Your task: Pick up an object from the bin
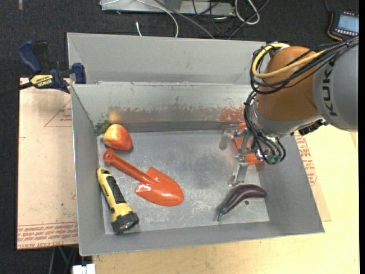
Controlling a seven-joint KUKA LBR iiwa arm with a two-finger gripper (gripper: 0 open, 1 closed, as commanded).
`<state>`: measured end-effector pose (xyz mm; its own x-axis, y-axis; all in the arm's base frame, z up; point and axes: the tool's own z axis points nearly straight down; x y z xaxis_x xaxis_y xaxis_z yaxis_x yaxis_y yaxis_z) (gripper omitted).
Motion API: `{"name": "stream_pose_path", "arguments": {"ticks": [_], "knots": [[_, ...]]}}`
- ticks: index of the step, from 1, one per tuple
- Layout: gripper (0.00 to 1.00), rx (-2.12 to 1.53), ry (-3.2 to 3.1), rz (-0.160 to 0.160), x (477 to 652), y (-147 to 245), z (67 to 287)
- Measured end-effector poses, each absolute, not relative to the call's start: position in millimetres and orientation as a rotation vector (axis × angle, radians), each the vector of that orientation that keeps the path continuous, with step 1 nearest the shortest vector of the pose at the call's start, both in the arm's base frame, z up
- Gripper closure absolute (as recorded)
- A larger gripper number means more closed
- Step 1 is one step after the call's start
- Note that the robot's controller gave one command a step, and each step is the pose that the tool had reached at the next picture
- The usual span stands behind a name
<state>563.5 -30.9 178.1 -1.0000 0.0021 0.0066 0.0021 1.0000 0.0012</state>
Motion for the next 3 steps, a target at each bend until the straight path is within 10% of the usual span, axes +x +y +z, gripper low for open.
{"name": "stream_pose_path", "arguments": {"ticks": [1, 2, 3], "knots": [[0.00, -0.001, -3.143, -0.001, 565.3, -31, 182], [0.00, 0.260, -3.134, -0.002, 492.0, -96, 75], [0.00, -0.013, -3.156, -0.004, 496.9, -98, 140]]}}
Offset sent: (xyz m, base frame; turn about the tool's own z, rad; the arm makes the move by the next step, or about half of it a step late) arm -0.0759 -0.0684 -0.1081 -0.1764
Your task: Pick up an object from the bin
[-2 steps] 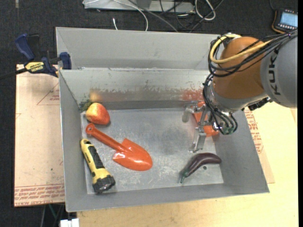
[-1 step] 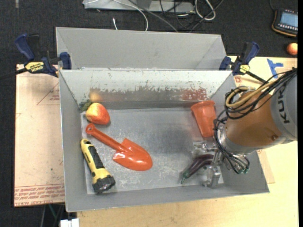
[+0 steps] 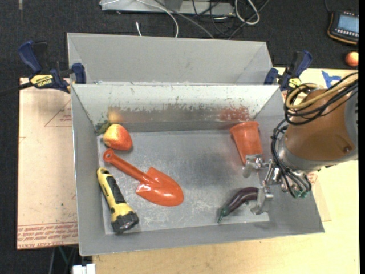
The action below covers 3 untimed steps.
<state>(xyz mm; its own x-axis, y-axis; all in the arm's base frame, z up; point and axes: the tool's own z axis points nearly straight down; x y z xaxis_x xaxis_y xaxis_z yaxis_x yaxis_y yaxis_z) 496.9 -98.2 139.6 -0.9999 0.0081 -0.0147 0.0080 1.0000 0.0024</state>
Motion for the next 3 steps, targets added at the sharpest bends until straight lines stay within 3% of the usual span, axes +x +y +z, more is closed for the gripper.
{"name": "stream_pose_path", "arguments": {"ticks": [1, 2, 3], "knots": [[0.00, -0.230, 3.118, 0.004, 492.6, -98.7, 74.1], [0.00, -0.121, 3.122, 0.004, 500.5, -96.1, 69.9], [1.00, -0.192, 3.120, 0.005, 495.8, -97.1, 72.5]]}}
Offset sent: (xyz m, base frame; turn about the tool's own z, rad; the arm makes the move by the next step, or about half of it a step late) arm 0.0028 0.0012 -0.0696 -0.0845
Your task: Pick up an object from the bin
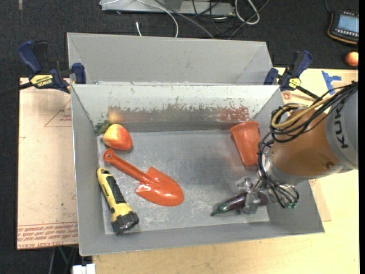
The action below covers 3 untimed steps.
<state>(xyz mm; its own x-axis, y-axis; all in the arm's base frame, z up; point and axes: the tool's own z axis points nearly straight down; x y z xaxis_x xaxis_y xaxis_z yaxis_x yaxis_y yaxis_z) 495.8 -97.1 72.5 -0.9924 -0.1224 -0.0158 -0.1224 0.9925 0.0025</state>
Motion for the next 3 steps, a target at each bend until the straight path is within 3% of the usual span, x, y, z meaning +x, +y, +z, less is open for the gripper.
{"name": "stream_pose_path", "arguments": {"ticks": [1, 3], "knots": [[1.00, -0.193, 3.120, 0.005, 495.8, -97, 73], [1.00, -0.193, 3.120, 0.007, 495.7, -96, 107]]}}
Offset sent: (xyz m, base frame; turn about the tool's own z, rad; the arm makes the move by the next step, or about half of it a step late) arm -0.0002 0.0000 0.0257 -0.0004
